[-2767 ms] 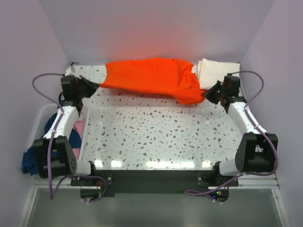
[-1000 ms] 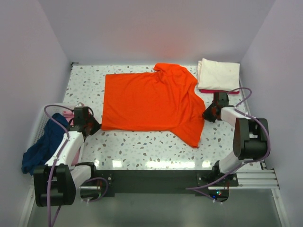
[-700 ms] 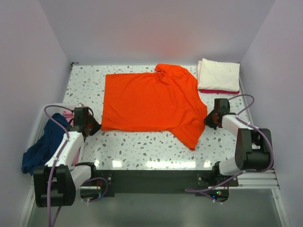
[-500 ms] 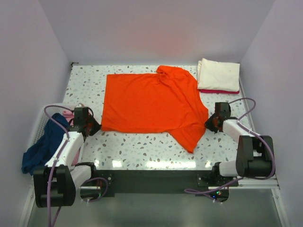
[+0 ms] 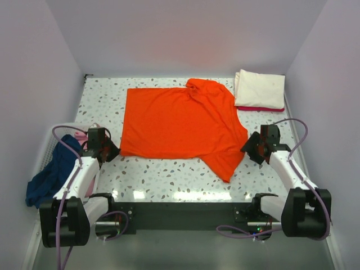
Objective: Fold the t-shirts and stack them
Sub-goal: Flatten the tshirt out
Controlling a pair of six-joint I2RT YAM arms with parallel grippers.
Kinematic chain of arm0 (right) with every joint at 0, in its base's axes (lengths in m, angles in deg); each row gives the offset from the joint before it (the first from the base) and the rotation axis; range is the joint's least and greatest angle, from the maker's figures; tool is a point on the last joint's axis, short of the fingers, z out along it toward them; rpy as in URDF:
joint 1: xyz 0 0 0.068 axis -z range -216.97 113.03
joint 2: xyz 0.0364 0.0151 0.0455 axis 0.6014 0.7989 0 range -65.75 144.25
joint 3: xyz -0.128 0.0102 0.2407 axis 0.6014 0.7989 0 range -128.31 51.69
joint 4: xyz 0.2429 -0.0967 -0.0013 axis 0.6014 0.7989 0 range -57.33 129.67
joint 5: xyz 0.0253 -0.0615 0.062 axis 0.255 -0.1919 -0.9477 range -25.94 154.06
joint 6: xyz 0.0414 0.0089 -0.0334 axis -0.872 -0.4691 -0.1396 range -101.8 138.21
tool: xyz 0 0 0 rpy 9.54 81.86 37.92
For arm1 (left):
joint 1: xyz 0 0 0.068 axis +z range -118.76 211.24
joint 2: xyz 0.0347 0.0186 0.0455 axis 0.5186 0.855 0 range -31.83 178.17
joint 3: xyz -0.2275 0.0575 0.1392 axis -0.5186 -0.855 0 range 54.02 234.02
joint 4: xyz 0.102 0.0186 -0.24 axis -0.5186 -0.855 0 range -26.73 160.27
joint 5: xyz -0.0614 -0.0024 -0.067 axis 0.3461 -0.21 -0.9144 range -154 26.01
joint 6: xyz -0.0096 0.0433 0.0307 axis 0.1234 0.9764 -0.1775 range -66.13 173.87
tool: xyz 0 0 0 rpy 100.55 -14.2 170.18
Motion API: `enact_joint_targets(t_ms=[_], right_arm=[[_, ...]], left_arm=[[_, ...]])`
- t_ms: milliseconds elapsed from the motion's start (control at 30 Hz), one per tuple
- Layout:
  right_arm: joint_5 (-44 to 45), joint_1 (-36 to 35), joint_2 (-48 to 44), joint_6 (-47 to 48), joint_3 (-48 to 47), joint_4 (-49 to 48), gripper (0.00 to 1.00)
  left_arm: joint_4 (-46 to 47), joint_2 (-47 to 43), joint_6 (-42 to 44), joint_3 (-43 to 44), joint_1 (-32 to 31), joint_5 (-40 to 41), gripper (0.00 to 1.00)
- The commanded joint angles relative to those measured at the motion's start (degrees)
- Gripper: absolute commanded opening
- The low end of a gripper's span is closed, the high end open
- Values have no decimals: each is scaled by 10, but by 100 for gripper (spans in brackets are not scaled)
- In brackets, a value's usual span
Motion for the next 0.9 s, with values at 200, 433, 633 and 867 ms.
enact_joint_targets(t_ms=[200, 433, 633, 867], right_arm=[[-122, -3, -107, 36, 58, 122, 59], [-129, -71, -156, -7, 92, 141, 55], [-115, -150, -160, -59, 132, 112, 50], [-95, -153, -147, -47, 109, 107, 14]], left_arm=[[-22, -20, -23, -5, 1, 30, 0], [-14, -19, -25, -13, 1, 28, 0], [-27, -31, -25, -5, 2, 39, 5], [-52, -44, -30, 12, 2, 51, 30]])
